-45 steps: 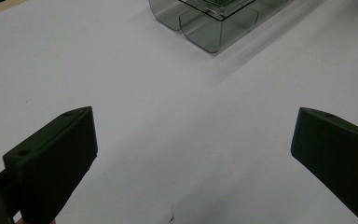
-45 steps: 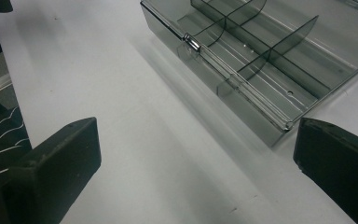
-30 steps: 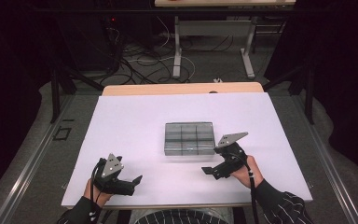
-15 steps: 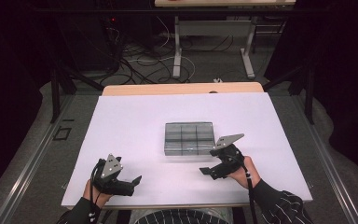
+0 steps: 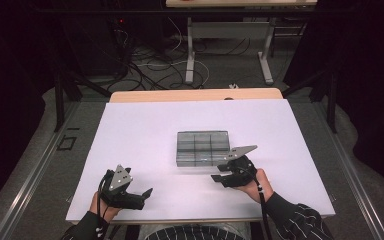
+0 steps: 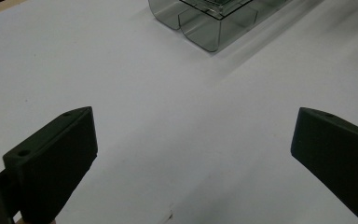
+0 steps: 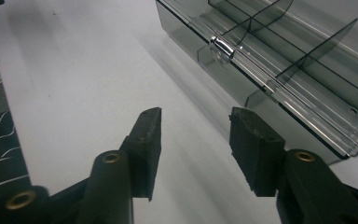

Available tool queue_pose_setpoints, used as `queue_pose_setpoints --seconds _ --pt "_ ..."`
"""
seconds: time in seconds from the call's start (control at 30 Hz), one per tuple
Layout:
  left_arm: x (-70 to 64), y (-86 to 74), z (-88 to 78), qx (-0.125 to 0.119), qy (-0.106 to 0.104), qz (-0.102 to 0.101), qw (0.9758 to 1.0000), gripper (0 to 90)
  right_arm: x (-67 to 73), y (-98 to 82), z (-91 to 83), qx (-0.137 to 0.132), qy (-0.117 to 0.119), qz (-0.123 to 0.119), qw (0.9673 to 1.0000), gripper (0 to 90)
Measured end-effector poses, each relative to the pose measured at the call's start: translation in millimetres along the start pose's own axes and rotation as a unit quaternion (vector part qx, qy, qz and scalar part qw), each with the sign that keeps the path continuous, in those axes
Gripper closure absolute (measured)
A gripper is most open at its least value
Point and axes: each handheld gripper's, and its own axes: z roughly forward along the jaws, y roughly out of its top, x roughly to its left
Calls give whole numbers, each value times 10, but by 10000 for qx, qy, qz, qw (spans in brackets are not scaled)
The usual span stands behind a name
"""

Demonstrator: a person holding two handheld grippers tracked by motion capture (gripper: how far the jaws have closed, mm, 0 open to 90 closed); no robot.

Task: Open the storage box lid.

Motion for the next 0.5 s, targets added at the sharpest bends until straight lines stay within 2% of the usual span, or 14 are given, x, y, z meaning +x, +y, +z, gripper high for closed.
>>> queue_pose_setpoints --seconds 0.07,0.1,0.23,0.37,0.4,0.5 --pt "-2 0 6 -11 6 4 10000 1 8 21 36 8 -75 -22 10000 624" --pt "-3 2 8 -5 6 7 10000 1 9 27 61 -72 -176 -34 9998 647" --pt "-11 8 14 8 9 24 10000 1 -13 49 121 -157 -242 58 9996 729" --pt "-9 12 30 21 8 20 10000 1 -22 62 185 -252 -343 190 9989 775" --pt "-7 16 30 55 2 41 10000 1 -21 71 195 -200 -337 260 9989 783" --pt "-11 19 40 42 -2 37 10000 1 -27 91 251 -216 -422 245 9986 801"
